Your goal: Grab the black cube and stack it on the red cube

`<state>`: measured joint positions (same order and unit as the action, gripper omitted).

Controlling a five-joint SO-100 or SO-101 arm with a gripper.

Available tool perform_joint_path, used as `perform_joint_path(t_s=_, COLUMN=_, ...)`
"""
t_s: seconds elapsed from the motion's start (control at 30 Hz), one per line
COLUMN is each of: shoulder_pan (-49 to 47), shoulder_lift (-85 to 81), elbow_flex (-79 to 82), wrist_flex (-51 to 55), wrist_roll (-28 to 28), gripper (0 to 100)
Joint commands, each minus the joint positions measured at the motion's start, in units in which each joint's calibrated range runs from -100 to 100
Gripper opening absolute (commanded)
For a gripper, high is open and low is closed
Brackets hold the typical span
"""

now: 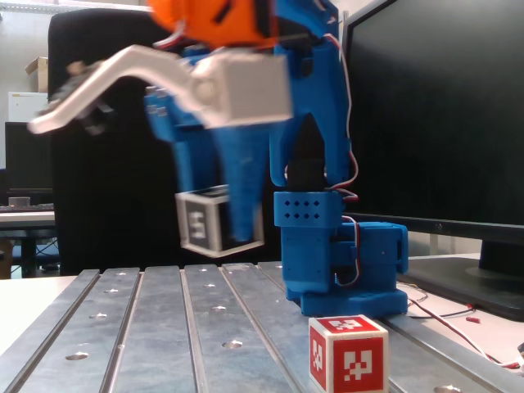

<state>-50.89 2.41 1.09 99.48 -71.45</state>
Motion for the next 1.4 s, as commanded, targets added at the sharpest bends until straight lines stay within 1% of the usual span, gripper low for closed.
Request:
perform_joint_path(t_s=0.0, shoulder_pan=-2.2, shoulder_lift=-4.6, elbow_flex=1.1, wrist_flex=0.0, wrist_roll=-3.4, gripper=18)
perform_joint_path(t_s=0.13, shoulder_pan=-5.7, shoulder_lift=-5.6, elbow_flex=2.8, wrist_flex=-0.6, wrist_roll=-7.9, gripper=17)
perform_joint_path(t_s=0.27, shoulder_pan=-9.3, shoulder_lift=-5.8, elbow_flex=5.7, wrist_flex=-4.6, wrist_roll=-11.9, gripper=18)
perform_joint_path(t_s=0.57, shoulder_pan=-14.6, shoulder_lift=-5.8, elbow_flex=12.6, wrist_flex=-13.7, wrist_roll=-16.8, gripper=17)
perform_joint_path(t_s=0.63, shoulder_pan=-15.1, shoulder_lift=-5.8, elbow_flex=13.4, wrist_flex=-15.0, wrist_roll=-17.0, gripper=17)
perform_joint_path(t_s=1.0, shoulder_pan=-17.3, shoulder_lift=-5.8, elbow_flex=13.6, wrist_flex=-15.0, wrist_roll=-17.1, gripper=17)
perform_joint_path(t_s=1.1, shoulder_pan=-17.8, shoulder_lift=-5.8, elbow_flex=14.4, wrist_flex=-15.1, wrist_roll=-18.8, gripper=17)
perform_joint_path(t_s=1.23, shoulder_pan=-18.5, shoulder_lift=-6.3, elbow_flex=14.9, wrist_flex=-15.7, wrist_roll=-19.0, gripper=17)
perform_joint_path(t_s=1.37, shoulder_pan=-18.6, shoulder_lift=-8.8, elbow_flex=17.8, wrist_flex=-16.3, wrist_roll=-20.6, gripper=17)
